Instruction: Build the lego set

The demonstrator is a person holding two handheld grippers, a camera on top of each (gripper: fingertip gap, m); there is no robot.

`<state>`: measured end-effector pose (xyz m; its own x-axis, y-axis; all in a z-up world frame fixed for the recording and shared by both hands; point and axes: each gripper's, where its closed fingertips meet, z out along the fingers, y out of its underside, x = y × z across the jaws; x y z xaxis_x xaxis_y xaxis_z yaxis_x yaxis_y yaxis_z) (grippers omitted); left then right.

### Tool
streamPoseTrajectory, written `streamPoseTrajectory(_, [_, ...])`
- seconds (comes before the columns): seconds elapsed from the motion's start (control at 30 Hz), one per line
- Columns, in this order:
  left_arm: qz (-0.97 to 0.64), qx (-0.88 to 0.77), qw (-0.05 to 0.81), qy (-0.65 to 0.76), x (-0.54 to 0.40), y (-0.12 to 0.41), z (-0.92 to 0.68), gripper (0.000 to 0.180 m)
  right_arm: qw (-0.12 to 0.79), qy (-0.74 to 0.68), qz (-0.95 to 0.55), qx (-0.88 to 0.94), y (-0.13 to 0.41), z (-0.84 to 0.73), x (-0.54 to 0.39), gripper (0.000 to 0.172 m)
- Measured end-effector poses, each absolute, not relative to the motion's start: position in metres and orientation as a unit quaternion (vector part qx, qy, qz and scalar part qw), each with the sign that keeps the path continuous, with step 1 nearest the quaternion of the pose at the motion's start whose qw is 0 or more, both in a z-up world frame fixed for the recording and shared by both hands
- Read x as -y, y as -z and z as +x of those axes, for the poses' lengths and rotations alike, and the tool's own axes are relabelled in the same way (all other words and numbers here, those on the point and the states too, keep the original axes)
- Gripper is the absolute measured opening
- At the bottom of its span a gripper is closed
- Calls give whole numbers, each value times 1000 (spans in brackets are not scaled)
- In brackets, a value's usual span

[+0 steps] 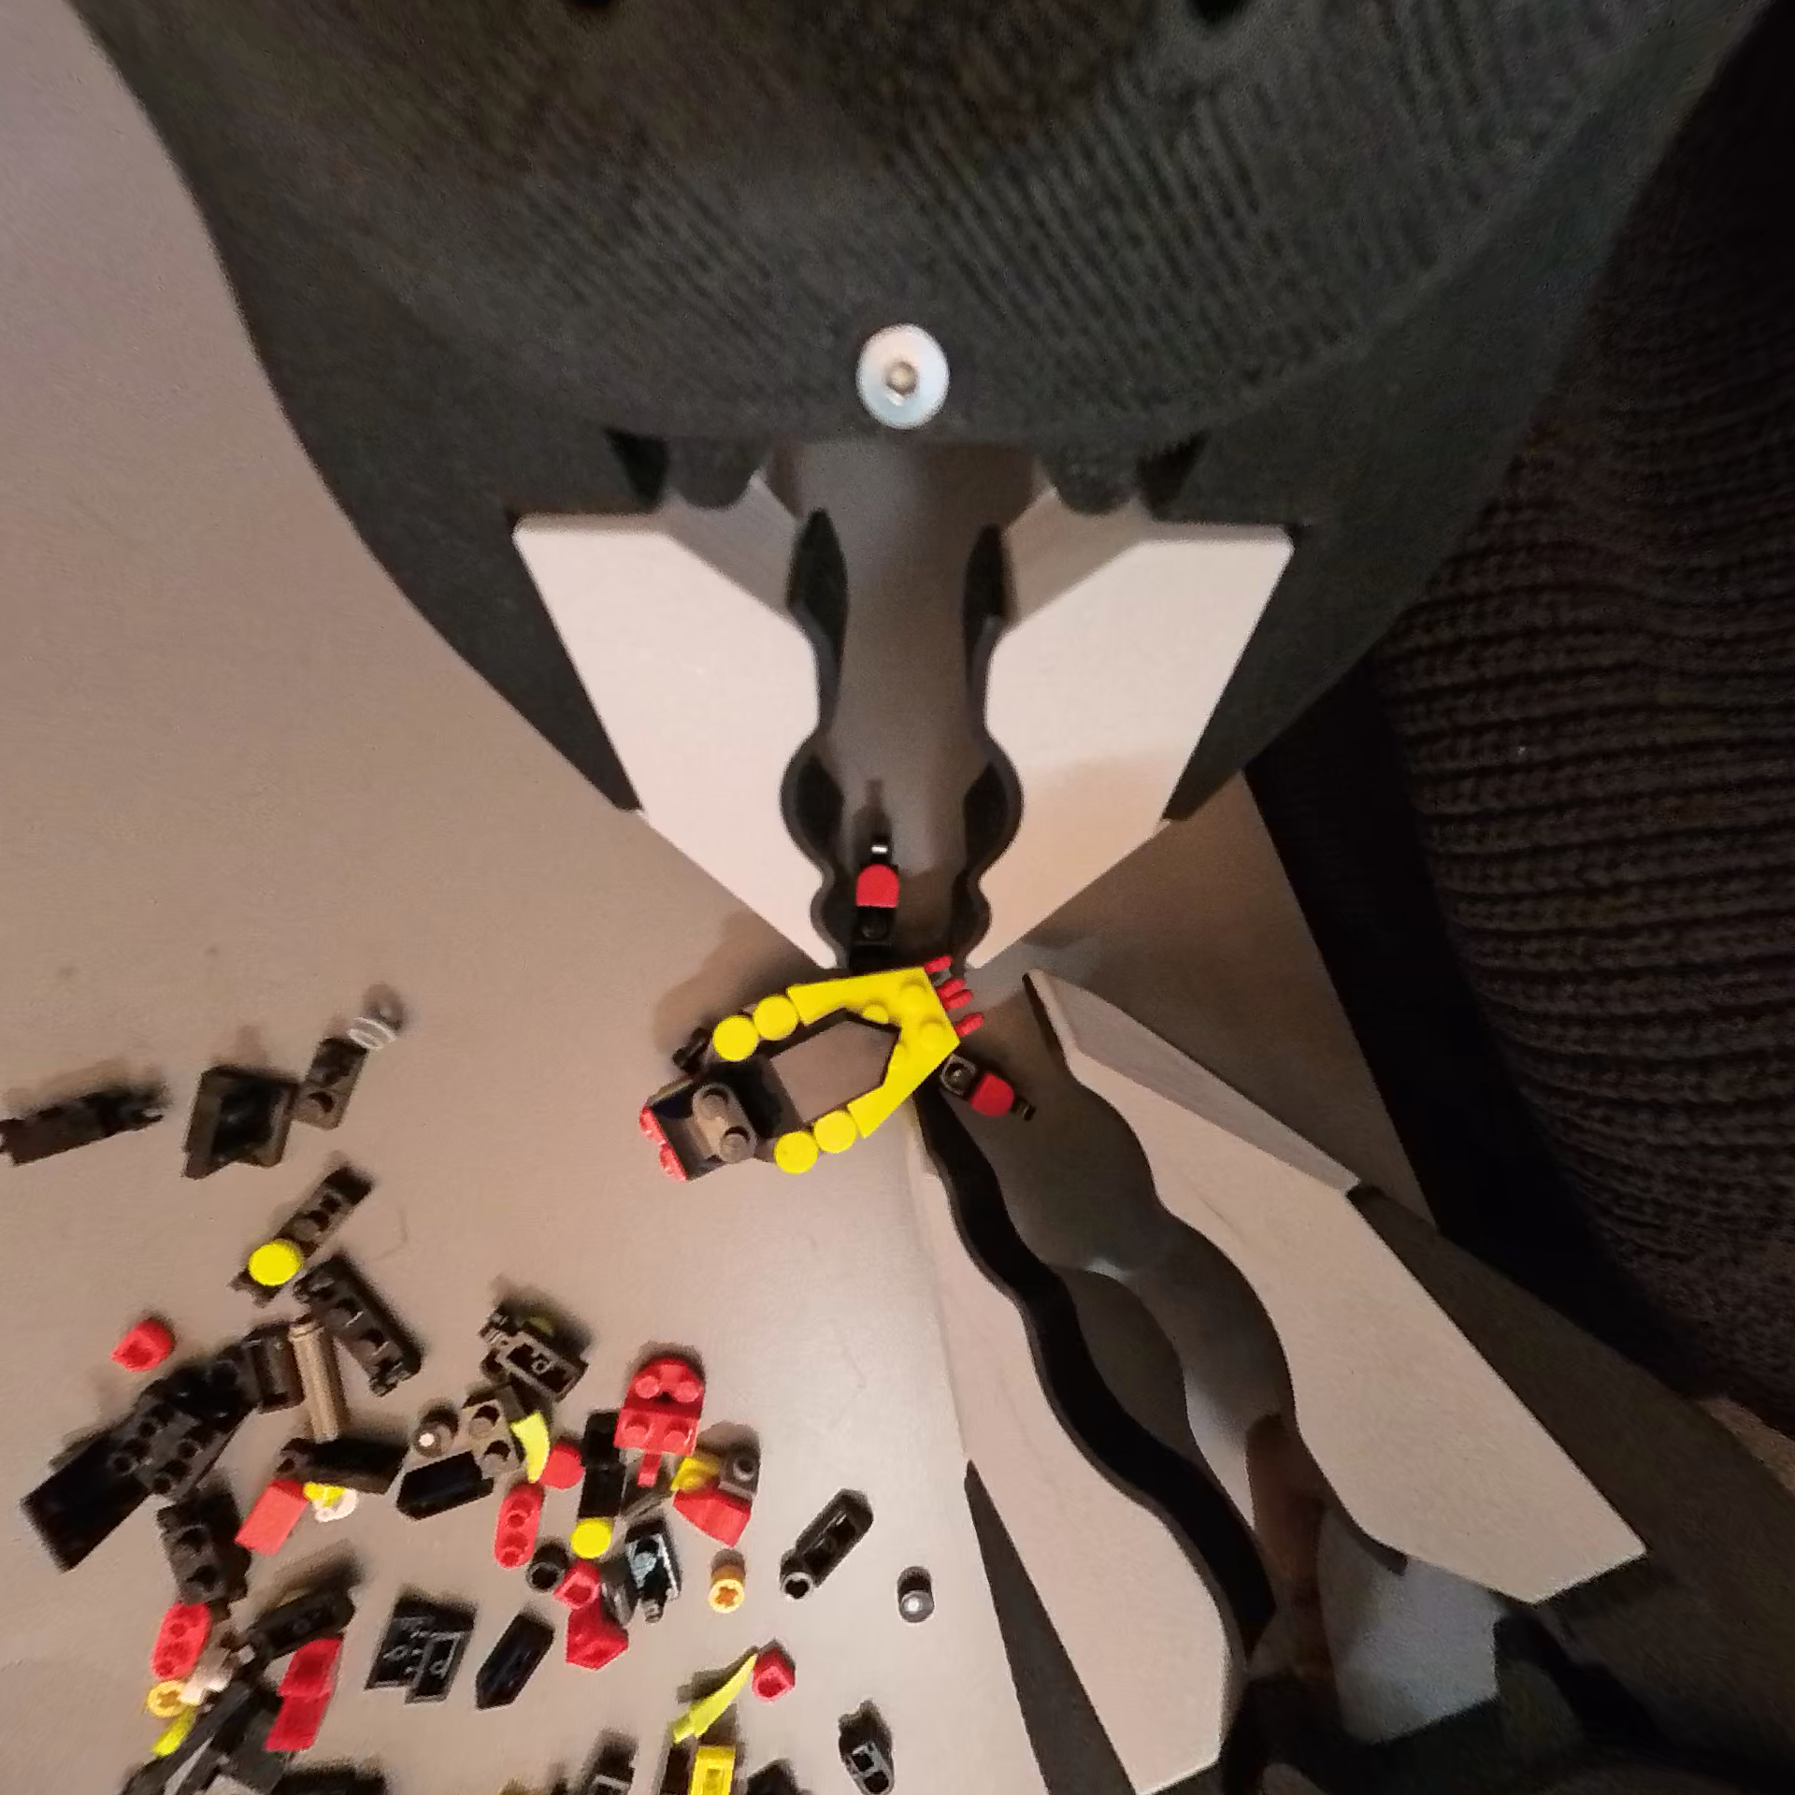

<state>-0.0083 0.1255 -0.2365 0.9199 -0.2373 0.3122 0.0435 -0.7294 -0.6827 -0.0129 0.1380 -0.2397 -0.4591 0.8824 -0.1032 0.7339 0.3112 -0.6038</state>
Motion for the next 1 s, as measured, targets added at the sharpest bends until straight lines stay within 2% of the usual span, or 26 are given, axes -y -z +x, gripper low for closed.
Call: streamPoseTrajectory(1.0, [-908,-44,367,197,-127,237,-10,27,123,-313,-507,793,240,-15,-137,19])
